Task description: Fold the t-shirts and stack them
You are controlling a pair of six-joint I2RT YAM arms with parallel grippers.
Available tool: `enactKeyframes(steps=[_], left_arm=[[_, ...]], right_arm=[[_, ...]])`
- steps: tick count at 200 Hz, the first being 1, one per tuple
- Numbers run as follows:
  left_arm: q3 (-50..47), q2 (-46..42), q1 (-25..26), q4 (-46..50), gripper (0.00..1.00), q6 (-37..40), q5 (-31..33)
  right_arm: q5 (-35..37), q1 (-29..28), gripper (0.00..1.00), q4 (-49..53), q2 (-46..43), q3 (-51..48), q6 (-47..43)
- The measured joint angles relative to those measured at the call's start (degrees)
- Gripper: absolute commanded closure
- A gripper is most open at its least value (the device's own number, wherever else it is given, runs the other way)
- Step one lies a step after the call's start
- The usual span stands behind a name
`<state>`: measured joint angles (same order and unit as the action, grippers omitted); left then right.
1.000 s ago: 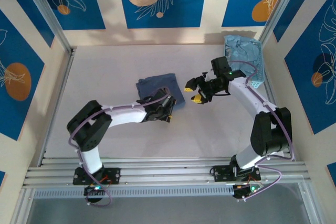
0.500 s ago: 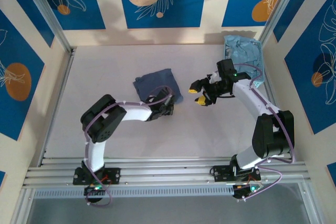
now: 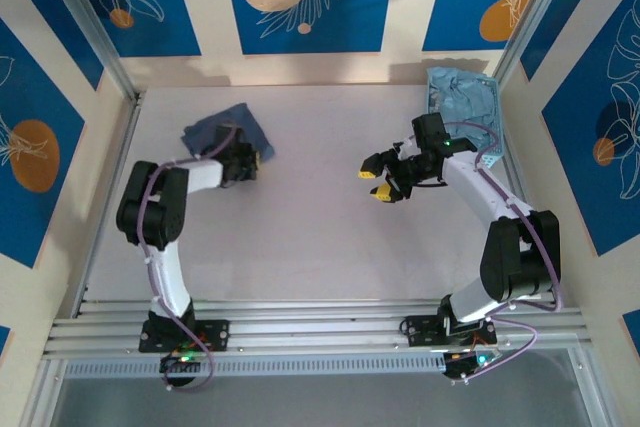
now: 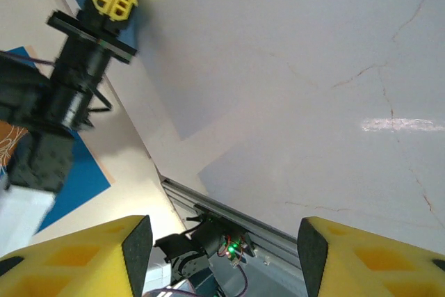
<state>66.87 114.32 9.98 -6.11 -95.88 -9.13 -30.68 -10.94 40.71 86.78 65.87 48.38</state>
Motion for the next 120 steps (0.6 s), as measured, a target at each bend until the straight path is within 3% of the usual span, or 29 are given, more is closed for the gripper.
enactKeyframes(steps=[28, 61, 120], left_arm=[[7.1, 2.6, -8.5, 10.1, 1.00, 14.9, -6.2], [18.8, 7.7, -14.1, 24.1, 1.00, 29.6, -9.1], [32.6, 14.9, -17.9, 35.2, 0.95, 40.6, -10.7]], right_arm=[[0.0, 0.1, 0.40, 0.0, 0.0, 0.0, 0.0], [0.0, 0.0, 0.40, -0.5, 0.7, 0.2, 0.0], [-0.2, -1.3, 0.40, -1.2, 3.1, 1.9, 0.1]])
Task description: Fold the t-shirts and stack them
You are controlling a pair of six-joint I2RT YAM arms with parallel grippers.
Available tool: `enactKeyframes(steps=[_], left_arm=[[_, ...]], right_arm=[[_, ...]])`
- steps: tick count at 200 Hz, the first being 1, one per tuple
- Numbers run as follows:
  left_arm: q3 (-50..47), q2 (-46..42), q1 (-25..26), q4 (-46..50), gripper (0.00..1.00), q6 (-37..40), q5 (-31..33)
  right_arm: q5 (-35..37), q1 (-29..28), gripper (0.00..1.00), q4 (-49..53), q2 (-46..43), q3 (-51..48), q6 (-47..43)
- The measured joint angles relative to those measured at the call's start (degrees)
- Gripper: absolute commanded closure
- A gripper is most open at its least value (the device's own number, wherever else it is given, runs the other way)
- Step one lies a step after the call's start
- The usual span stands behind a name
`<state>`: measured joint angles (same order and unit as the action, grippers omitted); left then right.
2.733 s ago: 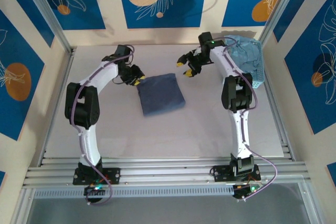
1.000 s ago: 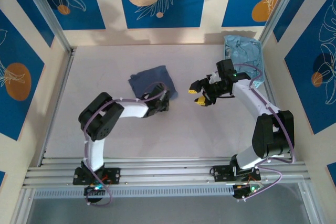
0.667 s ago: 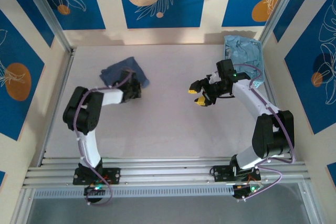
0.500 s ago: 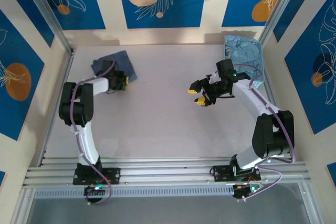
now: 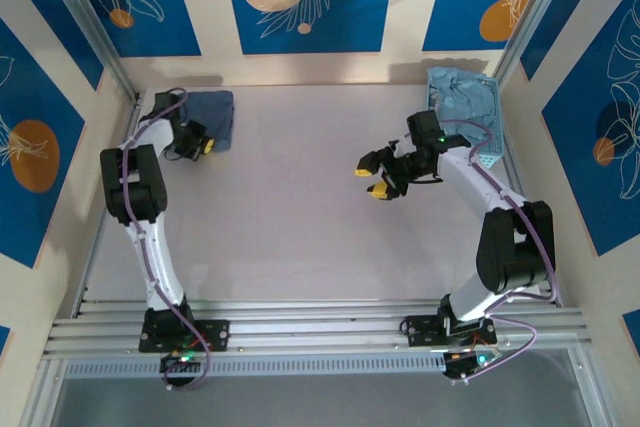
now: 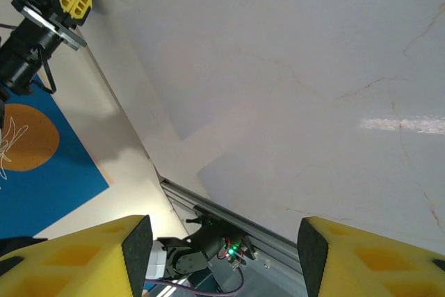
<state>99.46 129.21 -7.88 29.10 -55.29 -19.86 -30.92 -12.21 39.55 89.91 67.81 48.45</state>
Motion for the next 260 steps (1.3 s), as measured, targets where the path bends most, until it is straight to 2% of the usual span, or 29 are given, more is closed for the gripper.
enactKeyframes(steps=[13, 49, 54, 58, 65, 70, 77, 94, 109, 111, 113, 117, 145, 170, 191, 208, 234, 260], left_arm=[[1.4, 0.4, -0.2, 1.2, 0.88, 1.0, 0.3], [1.3, -0.6, -0.3, 2.7, 0.50, 3.9, 0.9], [0.7, -1.3, -0.3, 2.7, 0.43, 3.9, 1.0], [0.0, -2.1, -0.3, 2.6, 0.32, 4.2, 1.2], [-1.6, -4.0, -0.2, 2.7, 0.26, 4.5, 1.7], [-2.4, -5.6, -0.1, 3.1, 0.10, 5.0, 2.1], [-4.2, -8.4, 0.2, 3.3, 0.00, 5.7, 3.1], [-8.2, -17.4, 1.2, 3.7, 0.00, 7.4, 6.9], [-12.5, -27.2, 2.7, 3.1, 0.00, 9.0, 10.4], [-13.3, -28.8, 3.0, 2.8, 0.00, 9.1, 11.0], [-13.9, -29.7, 3.1, 2.6, 0.00, 9.3, 11.5], [-15.3, -32.8, 3.7, 2.3, 0.00, 9.5, 12.2], [-25.3, -48.8, 6.6, -0.7, 0.00, 10.9, 17.5], [-30.4, -54.5, 8.7, 0.3, 0.00, 11.7, 23.5], [-33.9, -56.9, 11.2, 3.4, 0.00, 12.2, 31.6], [-39.4, -61.2, 14.5, 4.4, 0.00, 13.2, 41.1], [-54.8, -73.1, 16.5, -3.8, 0.00, 24.7, 46.9], [-68.1, -79.1, 16.6, -14.1, 0.00, 36.3, 46.4]], right_arm=[[-0.2, -0.4, 0.39, -1.1, 0.0, 0.1, 0.0], [1.1, -0.8, 0.39, -5.9, -3.2, -0.2, 1.5], [1.6, -0.7, 0.39, -7.0, -4.3, -0.4, 1.7], [2.1, -0.7, 0.38, -7.9, -5.4, -0.7, 2.0], [2.9, -0.7, 0.38, -9.8, -7.6, -1.3, 2.3], [3.4, -0.7, 0.38, -10.8, -9.0, -1.7, 2.6], [4.2, -0.7, 0.37, -12.5, -11.2, -2.1, 2.7], [5.4, -0.5, 0.35, -15.9, -14.7, -2.2, 2.8], [6.1, 0.0, 0.28, -17.6, -15.8, -2.2, 3.1], [6.3, 0.2, 0.20, -17.8, -15.8, -2.2, 3.1], [6.4, 0.3, 0.07, -17.9, -15.8, -2.2, 3.0], [6.8, 0.5, 0.00, -17.9, -15.9, -2.1, 3.5], [11.0, 1.7, 0.01, -15.8, -16.1, -1.7, 3.0], [18.1, 1.8, 0.01, -10.8, -18.6, -0.9, 0.9], [25.9, 1.8, 0.01, -5.8, -22.8, -0.9, -1.2], [32.5, 2.3, 0.01, -2.3, -25.4, -1.4, -1.9], [40.2, 3.9, 0.01, -5.5, -29.3, -11.1, -5.1], [47.9, 3.8, 0.01, -15.0, -33.6, -27.5, -11.1]])
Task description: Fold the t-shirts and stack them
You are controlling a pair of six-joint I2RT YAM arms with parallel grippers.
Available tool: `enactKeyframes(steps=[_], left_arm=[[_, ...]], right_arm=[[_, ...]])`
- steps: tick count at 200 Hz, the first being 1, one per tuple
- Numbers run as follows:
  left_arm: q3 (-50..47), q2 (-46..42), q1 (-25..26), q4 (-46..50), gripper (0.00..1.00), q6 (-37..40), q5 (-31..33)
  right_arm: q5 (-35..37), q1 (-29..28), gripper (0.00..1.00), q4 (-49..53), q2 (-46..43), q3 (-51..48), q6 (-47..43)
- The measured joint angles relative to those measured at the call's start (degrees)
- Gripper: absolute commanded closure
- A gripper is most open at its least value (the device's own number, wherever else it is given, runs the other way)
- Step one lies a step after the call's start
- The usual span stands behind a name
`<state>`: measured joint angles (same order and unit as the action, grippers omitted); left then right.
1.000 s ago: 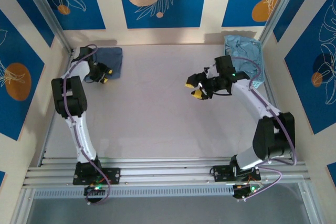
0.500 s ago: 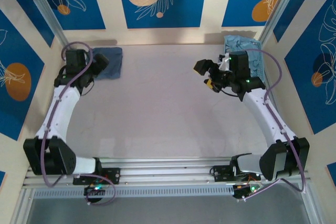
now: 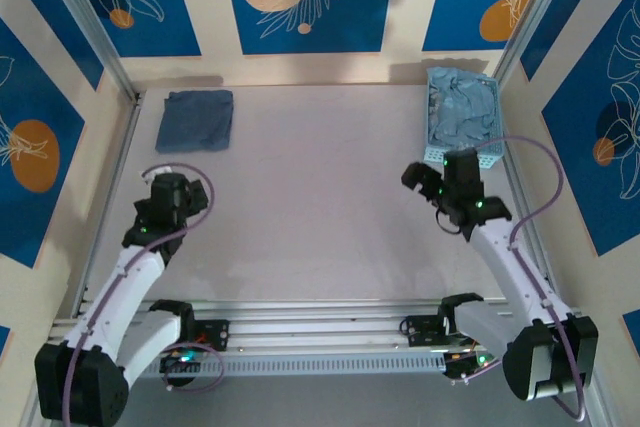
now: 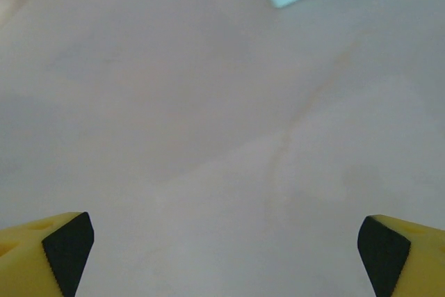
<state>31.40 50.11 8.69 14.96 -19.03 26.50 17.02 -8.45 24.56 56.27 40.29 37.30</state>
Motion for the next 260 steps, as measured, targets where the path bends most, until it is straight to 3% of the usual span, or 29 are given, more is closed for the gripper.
enactKeyframes(steps=[27, 77, 137, 172, 205, 260], left_arm=[[-10.3, -0.5, 0.1, -9.5, 0.00, 6.3, -3.0], [-11.4, 13.9, -0.5, -26.8, 0.00, 11.5, -6.5], [-8.1, 30.3, -6.0, -45.2, 0.00, 15.1, -14.3], [-8.7, 36.4, -5.8, -56.4, 0.00, 16.9, -17.0], [-9.8, 37.7, -5.7, -60.6, 0.00, 17.7, -17.3], [-9.8, 37.7, -5.7, -62.7, 0.00, 18.0, -17.4]], right_arm=[[4.8, 0.2, 0.01, -10.0, 0.0, -11.2, -8.1], [5.4, 1.6, 0.01, -26.1, 9.4, -11.5, -19.2], [-0.3, 7.4, 0.01, -46.0, 20.2, -13.8, -24.4], [-4.0, 8.3, 0.01, -54.1, 25.0, -13.7, -26.5], [-7.5, 8.7, 0.01, -64.8, 30.1, -15.9, -28.1], [-8.5, 8.2, 0.01, -68.3, 31.2, -17.0, -29.3]])
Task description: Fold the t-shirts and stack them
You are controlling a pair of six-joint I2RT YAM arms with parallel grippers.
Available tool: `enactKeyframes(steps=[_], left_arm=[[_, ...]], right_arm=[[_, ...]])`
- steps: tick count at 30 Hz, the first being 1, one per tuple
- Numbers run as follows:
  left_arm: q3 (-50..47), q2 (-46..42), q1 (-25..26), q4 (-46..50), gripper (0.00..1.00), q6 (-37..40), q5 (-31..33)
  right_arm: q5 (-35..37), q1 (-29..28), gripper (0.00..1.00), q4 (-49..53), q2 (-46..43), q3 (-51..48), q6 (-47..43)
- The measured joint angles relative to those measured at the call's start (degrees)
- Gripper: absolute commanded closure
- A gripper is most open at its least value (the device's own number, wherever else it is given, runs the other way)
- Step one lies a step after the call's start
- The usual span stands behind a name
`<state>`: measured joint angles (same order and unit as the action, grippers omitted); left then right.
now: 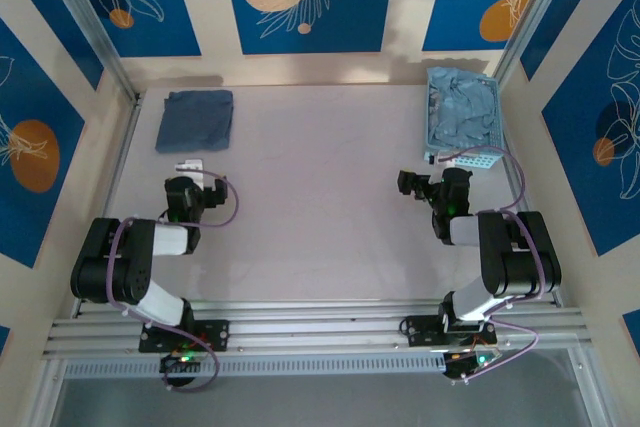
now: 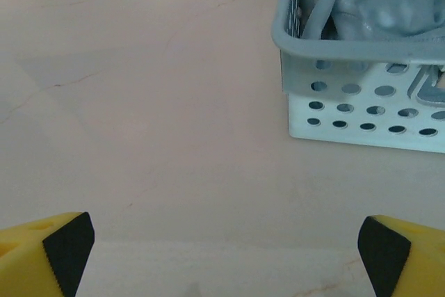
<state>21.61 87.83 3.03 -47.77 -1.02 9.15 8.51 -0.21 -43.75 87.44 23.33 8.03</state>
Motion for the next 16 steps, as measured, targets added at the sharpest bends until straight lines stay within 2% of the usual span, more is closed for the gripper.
enactKeyframes(steps=[16], left_arm=[[0.0, 0.0, 0.9, 0.0, 0.00, 0.8, 0.1]], right_arm=[[0.0, -0.3, 0.01, -1.7, 0.0, 0.0, -0.3]])
